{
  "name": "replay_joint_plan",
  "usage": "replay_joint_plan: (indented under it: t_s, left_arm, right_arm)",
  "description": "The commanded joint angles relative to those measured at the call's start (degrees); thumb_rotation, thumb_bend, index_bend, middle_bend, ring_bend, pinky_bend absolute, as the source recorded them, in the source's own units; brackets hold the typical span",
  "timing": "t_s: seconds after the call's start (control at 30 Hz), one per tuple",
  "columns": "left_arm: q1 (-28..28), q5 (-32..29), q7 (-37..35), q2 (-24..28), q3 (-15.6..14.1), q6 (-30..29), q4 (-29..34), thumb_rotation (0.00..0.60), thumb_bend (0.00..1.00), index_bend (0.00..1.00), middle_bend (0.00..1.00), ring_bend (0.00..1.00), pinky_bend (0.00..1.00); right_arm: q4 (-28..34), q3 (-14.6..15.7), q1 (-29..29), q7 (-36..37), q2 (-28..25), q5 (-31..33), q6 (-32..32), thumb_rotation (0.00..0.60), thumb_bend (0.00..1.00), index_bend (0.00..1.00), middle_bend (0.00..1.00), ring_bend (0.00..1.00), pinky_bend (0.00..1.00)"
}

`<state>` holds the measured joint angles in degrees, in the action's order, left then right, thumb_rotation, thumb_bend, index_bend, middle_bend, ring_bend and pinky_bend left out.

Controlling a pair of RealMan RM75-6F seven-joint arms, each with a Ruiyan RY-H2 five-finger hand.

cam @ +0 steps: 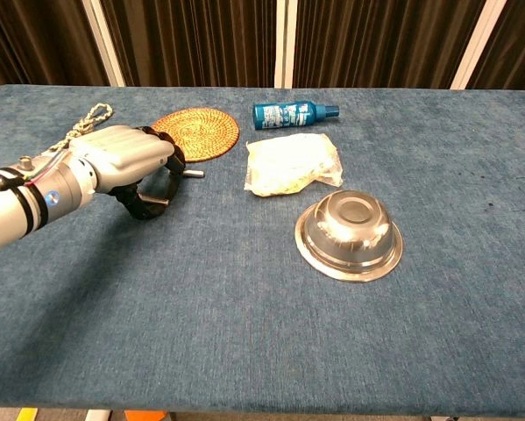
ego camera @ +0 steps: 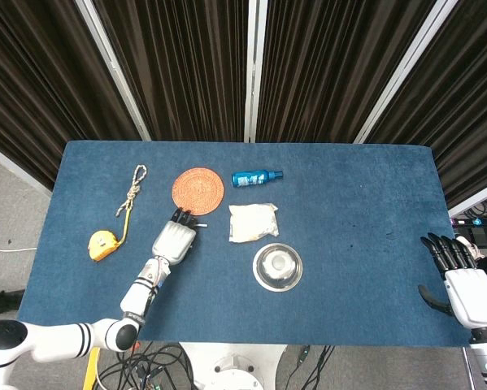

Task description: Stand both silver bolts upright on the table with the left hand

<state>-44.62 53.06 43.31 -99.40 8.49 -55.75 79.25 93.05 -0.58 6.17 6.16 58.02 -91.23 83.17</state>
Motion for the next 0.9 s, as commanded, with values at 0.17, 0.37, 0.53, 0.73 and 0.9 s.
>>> replay_joint_plan:
  t_s: [0.17,0.37,0.53,0.73,0.9]
  left_arm:
    - [0.8,0.8,-5.9,0.8,0.9,0.0,1.0,0.6,0.39,0.54,0.19,0.05,0.0]
    - [2.5,1.2,-14.6,3.6,2.6,0.8,2.8,0.6,0.4,0.54,0.19,0.05,0.0]
    - [3.4,1.1,-19.8,5.5,3.5,1.8,2.4,0.6,0.4,0.54,0.19,0.05,0.0]
    - [4.3,1.5,-25.3,6.1,3.9,2.9,0.1,0.6,0.4,0.54,0.19,0.05,0.0]
    - [4.8,2.4,-30.0,5.4,4.7,3.0,-2.7,0.6,0.4,0.54,0.19,0.05,0.0]
  right_arm:
    - [0.1,0.0,0.1,-0.1,0.0,0.0,-0.1,0.6,0.22,0.0,0.06,0.0,0.0]
    - [0.2,-0.1,0.1,-0.2,0.0,0.0,-0.1,0.6,0.22,0.0,0.06,0.0,0.0]
    - [0.5,-0.1,0.2,-0.5,-0.1,-0.2,-0.2,0.6,0.22,0.0,0.06,0.0,0.0]
    - [1.0,-0.1,0.3,-1.1,-0.2,-0.2,-0.3,0.6,0.22,0.0,0.06,0.0,0.0]
    - [1.6,-0.1,0.2,-1.7,-0.4,-0.1,-0.2,0.6,0.22,0.0,0.06,0.0,0.0]
